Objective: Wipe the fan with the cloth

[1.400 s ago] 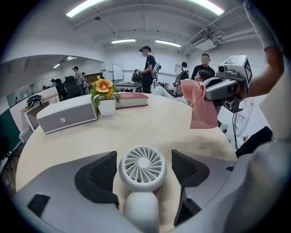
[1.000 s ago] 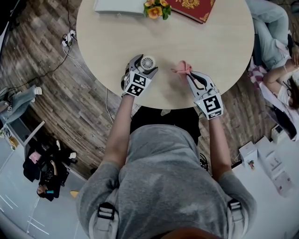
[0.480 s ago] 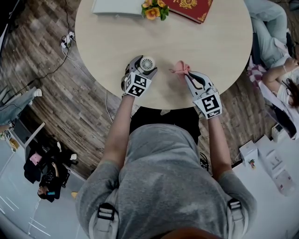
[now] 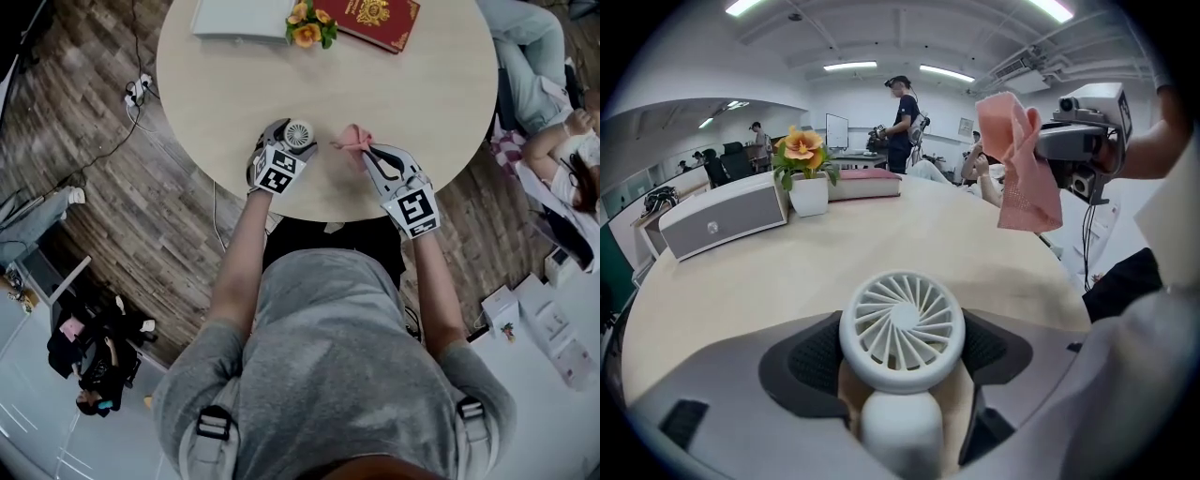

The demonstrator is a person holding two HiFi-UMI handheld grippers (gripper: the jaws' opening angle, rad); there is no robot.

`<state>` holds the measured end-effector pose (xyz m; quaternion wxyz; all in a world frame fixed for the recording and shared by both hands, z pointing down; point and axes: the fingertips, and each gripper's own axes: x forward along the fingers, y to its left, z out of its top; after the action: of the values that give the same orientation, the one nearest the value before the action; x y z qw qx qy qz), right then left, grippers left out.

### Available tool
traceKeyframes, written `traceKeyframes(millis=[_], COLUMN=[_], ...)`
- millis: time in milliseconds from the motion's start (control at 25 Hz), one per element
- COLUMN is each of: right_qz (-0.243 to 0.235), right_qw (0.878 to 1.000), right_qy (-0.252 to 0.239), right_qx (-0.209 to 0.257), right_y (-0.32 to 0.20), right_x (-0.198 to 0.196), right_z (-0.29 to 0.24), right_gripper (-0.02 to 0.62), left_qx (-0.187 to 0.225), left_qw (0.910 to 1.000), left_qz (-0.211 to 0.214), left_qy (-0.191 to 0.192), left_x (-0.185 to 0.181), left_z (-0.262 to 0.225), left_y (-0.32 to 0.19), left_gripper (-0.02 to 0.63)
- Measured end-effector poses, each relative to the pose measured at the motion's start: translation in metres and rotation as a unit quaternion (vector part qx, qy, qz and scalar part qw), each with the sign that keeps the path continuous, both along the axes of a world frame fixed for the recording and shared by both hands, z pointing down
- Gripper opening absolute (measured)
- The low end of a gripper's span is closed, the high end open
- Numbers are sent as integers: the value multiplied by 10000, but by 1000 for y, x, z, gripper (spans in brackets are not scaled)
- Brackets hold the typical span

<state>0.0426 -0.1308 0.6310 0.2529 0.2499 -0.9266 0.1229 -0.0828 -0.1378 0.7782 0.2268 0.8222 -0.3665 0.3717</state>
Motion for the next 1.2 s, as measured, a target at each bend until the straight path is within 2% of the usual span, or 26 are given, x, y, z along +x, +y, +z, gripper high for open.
traceKeyframes(millis=[280, 480, 1000, 1200], right_qz=[-180, -366, -606, -621], right_qw=[9997, 9989, 9965, 9954], right_qy=[-67, -121, -254, -269], right_qx=[171, 257, 522, 671], right_y=[10, 16, 28, 27], right_x=[-23, -41, -71, -77], right_z=[-19, -31, -67, -79], right_gripper=[26, 26, 26, 26], left_qx=[85, 328, 927, 1070], left_qw=[9993, 9976, 9875, 9849], left_qz=[359, 600, 1246, 1333], left_qy=[-18, -42, -265, -258], left_x=[10, 20, 43, 55], left_z=[-32, -64, -138, -162], left_y=[21, 25, 33, 38], left_gripper=[376, 376, 376, 376])
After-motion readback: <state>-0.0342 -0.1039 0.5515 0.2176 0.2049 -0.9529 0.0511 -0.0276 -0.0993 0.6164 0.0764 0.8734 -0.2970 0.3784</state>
